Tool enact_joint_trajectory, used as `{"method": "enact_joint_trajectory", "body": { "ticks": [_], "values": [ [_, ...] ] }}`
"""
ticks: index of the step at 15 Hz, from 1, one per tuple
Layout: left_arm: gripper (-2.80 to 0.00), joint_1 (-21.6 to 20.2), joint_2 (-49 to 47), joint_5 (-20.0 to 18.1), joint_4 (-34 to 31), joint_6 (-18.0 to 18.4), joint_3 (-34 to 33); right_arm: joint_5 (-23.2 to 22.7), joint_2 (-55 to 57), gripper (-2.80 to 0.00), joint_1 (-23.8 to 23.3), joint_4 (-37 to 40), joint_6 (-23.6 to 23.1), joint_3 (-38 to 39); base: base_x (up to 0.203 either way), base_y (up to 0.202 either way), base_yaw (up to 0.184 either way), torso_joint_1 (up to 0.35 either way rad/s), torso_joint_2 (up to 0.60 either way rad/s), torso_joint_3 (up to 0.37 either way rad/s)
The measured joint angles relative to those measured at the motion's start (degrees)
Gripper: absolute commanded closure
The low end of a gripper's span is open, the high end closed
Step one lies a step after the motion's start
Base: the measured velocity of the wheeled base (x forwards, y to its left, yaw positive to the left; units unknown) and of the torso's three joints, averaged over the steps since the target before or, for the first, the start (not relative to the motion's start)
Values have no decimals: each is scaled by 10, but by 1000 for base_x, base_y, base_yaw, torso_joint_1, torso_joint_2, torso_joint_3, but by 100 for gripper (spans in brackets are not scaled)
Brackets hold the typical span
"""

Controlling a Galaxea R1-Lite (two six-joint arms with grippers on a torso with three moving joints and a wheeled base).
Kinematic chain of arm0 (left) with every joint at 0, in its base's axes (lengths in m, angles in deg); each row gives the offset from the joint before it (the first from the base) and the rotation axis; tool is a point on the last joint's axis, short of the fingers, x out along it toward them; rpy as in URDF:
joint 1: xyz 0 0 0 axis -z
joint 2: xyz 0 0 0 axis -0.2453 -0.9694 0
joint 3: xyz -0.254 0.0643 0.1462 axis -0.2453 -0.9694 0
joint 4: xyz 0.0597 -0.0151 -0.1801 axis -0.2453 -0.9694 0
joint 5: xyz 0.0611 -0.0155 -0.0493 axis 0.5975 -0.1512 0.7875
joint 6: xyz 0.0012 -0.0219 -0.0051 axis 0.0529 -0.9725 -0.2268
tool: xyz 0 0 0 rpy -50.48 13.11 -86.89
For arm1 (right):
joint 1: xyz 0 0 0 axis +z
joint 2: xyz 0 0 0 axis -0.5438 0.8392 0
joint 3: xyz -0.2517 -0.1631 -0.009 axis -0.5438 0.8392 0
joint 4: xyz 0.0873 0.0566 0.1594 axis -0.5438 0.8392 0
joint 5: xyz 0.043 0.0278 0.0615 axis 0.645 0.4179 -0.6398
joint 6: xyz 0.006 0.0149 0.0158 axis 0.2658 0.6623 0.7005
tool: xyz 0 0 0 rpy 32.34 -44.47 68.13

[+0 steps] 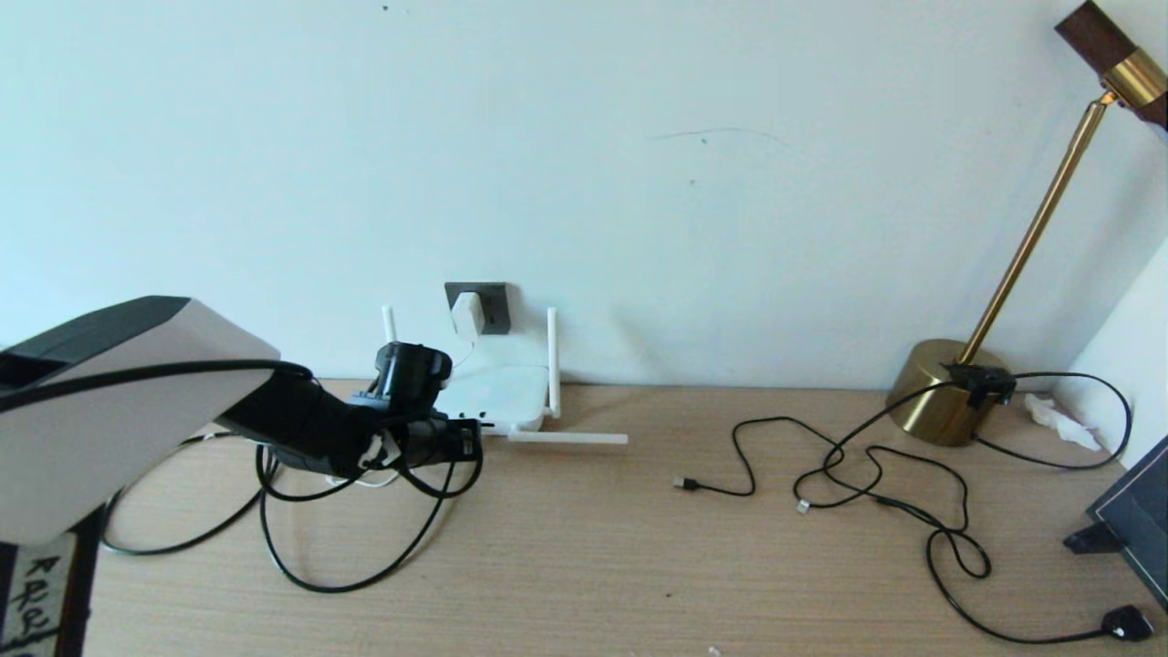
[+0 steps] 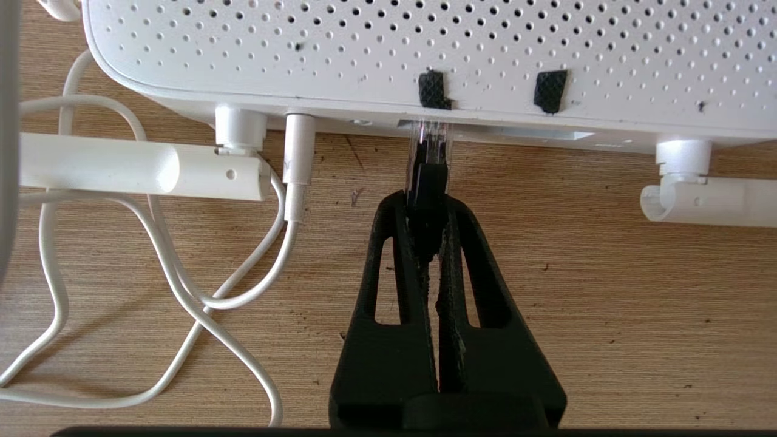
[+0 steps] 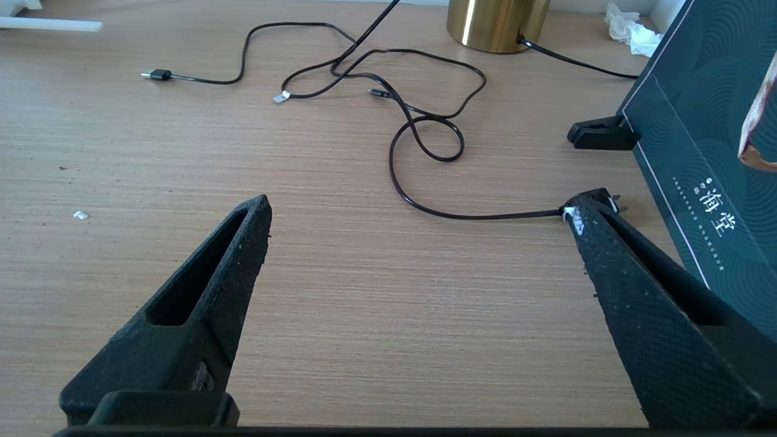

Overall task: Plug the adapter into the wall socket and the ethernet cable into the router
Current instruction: Plug cable into router interface

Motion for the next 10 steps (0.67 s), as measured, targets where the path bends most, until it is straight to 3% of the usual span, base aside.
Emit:
{"method": "enact_joint_trajectory", "body": {
  "ticks": [10],
  "values": [
    [0, 2, 0, 0, -5, 1, 10, 0, 0, -280, 0, 0, 0, 0, 0, 0, 0, 0, 0, 0]
  ]
}}
